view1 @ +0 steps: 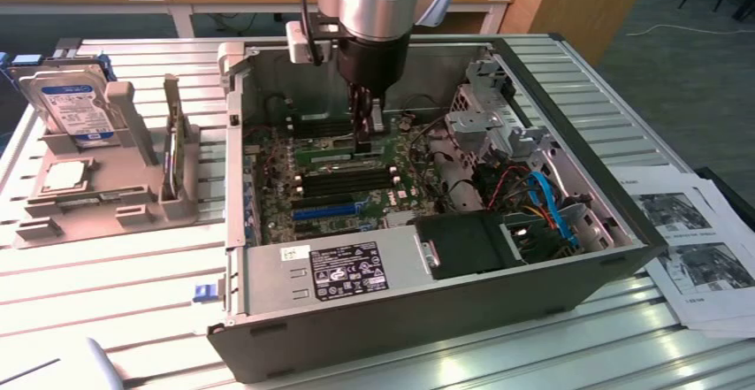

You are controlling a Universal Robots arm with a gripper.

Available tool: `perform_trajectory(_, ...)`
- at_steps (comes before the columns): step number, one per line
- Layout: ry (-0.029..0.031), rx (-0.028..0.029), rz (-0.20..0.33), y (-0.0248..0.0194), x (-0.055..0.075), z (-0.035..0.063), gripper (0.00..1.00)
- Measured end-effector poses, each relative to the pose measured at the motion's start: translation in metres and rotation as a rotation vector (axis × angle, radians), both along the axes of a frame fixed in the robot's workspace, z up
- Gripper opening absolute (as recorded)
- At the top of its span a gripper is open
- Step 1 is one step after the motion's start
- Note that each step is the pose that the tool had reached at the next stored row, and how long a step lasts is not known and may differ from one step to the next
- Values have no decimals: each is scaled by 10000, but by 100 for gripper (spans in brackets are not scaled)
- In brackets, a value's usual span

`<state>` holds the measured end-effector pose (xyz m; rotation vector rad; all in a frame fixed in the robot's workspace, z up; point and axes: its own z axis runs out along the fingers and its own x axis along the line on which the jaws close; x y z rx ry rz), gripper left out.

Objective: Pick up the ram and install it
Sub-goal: 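Insert the ram into the slot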

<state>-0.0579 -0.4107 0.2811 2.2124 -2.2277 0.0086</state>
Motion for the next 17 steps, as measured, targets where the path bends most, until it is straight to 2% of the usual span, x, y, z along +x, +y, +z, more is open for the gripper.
perform_trajectory(17, 0, 0, -68, 0, 0, -177, 11)
